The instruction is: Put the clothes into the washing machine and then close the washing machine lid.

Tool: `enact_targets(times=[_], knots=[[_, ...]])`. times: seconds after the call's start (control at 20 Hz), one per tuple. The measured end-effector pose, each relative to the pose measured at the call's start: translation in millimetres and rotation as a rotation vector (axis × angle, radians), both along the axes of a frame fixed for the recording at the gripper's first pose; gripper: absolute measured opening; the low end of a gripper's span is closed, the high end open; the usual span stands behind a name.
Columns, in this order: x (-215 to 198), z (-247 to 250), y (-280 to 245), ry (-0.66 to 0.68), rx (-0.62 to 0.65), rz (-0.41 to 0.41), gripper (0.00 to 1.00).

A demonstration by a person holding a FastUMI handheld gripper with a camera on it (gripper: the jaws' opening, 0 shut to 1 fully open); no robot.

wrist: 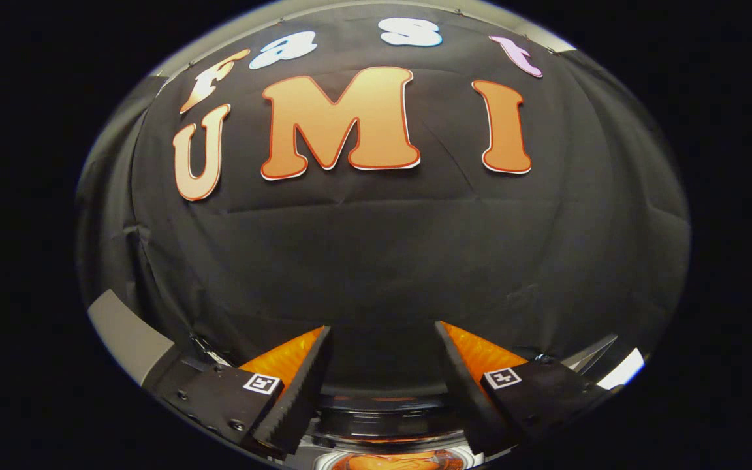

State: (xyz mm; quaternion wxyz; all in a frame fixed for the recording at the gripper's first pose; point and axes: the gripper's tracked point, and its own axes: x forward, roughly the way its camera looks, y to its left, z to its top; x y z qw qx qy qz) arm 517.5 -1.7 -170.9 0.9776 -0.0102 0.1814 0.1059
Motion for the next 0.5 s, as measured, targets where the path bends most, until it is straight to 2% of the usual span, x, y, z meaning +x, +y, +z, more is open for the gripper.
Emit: enact_targets(times=[0.5], knots=[[1.0,-1.7,0.2,-0.027,0.014,0.002,0.98]])
